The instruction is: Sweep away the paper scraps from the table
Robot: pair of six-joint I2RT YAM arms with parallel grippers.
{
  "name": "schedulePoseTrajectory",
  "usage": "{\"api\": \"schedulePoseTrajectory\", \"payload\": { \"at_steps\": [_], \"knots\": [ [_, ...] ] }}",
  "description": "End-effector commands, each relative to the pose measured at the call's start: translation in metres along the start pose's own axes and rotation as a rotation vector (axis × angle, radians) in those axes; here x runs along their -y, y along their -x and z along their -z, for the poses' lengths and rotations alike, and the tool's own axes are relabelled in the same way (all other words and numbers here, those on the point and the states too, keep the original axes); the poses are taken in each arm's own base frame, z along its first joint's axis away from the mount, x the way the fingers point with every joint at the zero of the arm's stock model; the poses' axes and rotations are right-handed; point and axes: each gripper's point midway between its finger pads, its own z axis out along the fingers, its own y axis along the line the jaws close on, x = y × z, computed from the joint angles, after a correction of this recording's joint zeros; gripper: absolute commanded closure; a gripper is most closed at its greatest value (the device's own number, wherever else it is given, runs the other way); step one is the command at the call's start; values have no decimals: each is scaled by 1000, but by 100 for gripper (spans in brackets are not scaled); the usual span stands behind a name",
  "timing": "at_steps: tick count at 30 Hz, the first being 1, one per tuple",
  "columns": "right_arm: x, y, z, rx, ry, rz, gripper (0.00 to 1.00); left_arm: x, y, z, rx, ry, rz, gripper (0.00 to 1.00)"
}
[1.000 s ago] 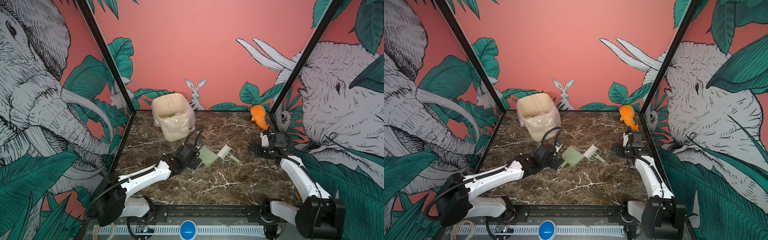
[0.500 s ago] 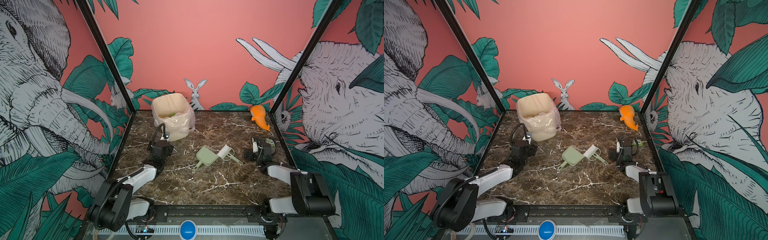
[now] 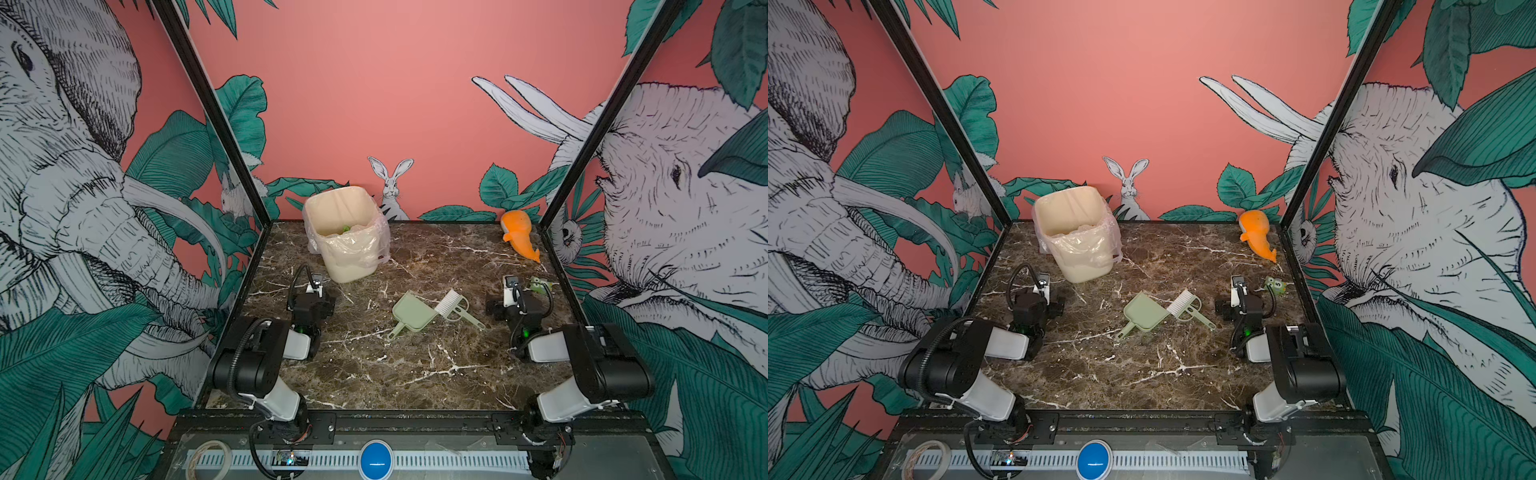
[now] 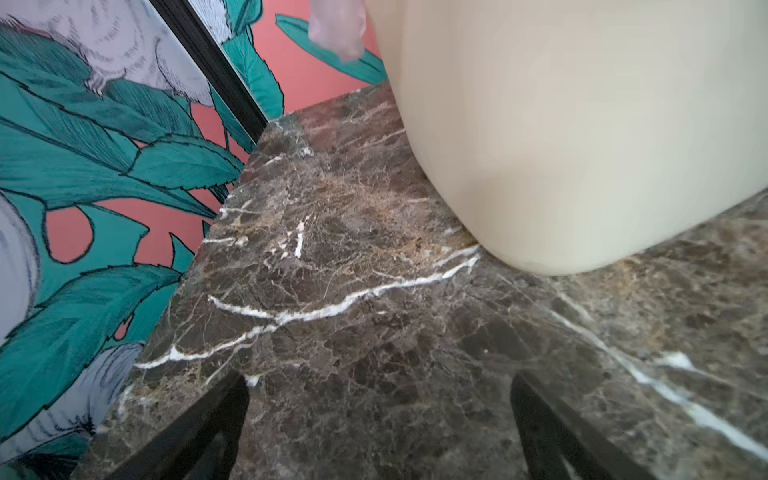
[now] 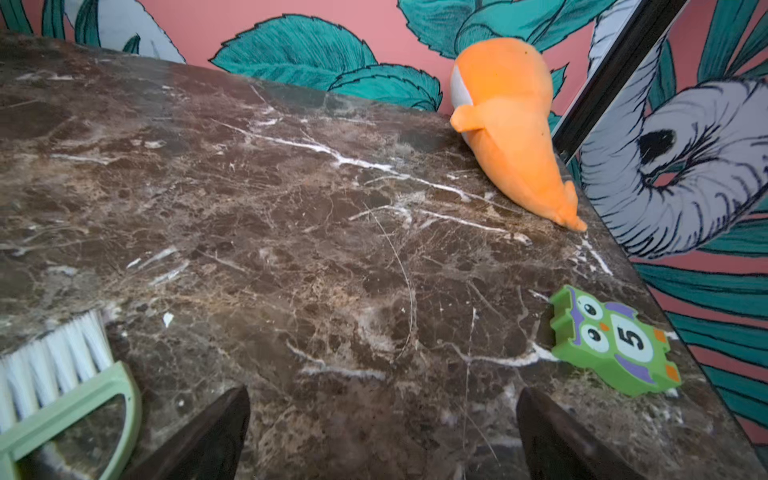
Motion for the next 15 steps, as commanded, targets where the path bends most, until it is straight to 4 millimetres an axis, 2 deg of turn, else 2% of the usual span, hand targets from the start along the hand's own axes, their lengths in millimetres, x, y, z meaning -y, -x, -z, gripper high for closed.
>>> {"api": "schedulePoseTrajectory", "payload": {
  "at_steps": [1, 15],
  "knots": [
    [6, 24, -1, 82, -37, 3, 1, -14, 32, -2, 89, 48, 80, 0],
    [8, 23, -1, 80, -49, -4, 1, -18, 30, -8, 55, 44, 106, 0]
  ]
}}
